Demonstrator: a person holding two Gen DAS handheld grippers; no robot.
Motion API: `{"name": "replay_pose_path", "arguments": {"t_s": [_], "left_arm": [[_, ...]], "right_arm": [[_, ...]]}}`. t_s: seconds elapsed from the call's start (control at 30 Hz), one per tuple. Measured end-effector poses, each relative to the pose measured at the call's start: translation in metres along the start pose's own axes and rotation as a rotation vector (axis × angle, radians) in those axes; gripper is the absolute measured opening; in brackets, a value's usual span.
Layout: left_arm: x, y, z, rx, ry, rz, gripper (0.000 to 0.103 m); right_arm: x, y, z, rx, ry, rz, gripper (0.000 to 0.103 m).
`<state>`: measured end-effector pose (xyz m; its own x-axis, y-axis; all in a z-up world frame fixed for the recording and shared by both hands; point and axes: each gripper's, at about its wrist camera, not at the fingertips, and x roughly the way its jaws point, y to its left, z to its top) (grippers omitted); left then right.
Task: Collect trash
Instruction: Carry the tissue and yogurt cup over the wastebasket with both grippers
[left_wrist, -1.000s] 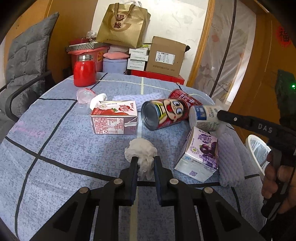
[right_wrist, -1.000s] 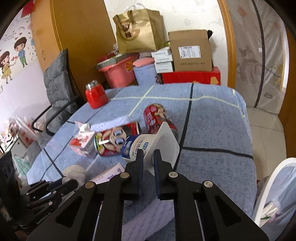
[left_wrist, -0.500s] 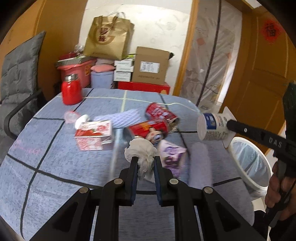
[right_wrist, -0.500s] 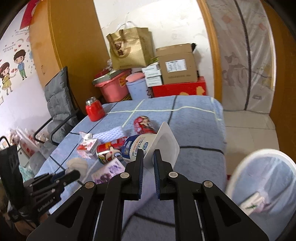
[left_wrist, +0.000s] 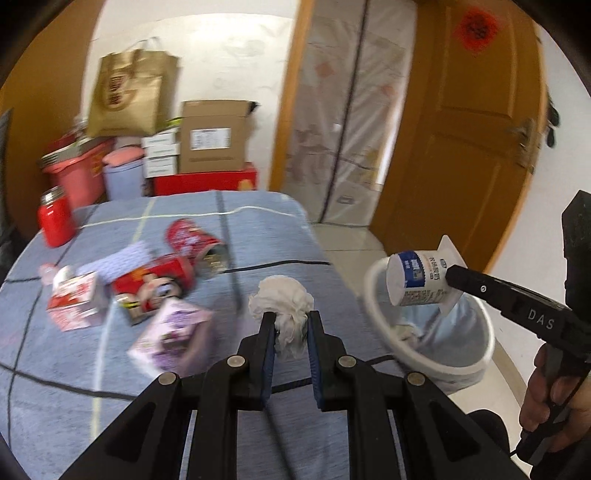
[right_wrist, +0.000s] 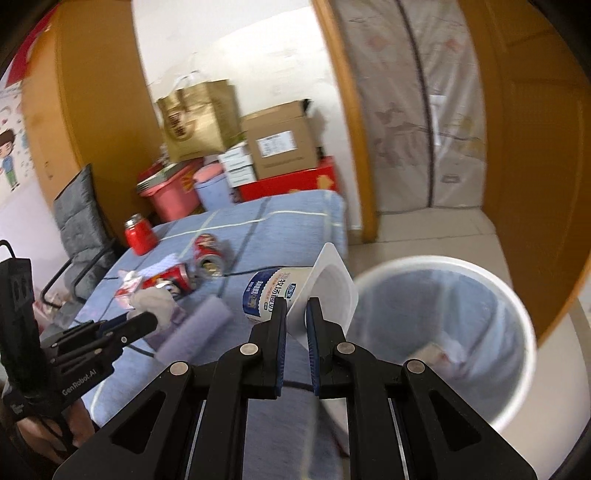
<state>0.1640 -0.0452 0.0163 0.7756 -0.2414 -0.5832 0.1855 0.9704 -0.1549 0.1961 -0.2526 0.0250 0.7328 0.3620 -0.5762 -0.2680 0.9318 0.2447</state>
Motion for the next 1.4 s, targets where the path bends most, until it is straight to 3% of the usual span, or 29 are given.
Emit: {"name": "replay_pose_path", "arguments": {"t_s": [0.47,0.93,1.07,1.13,1.2,1.4], "left_arm": [[0.057,-0.081,0.011,0.104,0.057,-0.155,0.017],[0.110,-0.120,0.008,0.144,0.136,-0.243,0.018],[0.116,-0.123,0.006,0.143,0.142,-0.250,0.025],[0.115,-0.122,0.006,0.143,0.137,-0.247,0.036],[0.115,-0.121,0.006,0.134,0.135,-0.251,0.041],[0.108,-0.114,0.008,0.112,0.120,-0.246,0.041]], "right_arm": [[-0.021,-0.079,-0.018,0.119,0.011,-0.111,0.011],[-0.006,-0.116,-0.030,0.179,0.079,-0.149,0.012],[-0.004,-0.119,-0.031,0.175,0.088,-0.160,0.013],[-0.004,-0.119,-0.032,0.175,0.091,-0.166,0.020],[-0.004,-0.120,-0.031,0.176,0.089,-0.166,0.027],[-0.011,-0.117,-0.029,0.170,0.073,-0.169,0.028]]}}
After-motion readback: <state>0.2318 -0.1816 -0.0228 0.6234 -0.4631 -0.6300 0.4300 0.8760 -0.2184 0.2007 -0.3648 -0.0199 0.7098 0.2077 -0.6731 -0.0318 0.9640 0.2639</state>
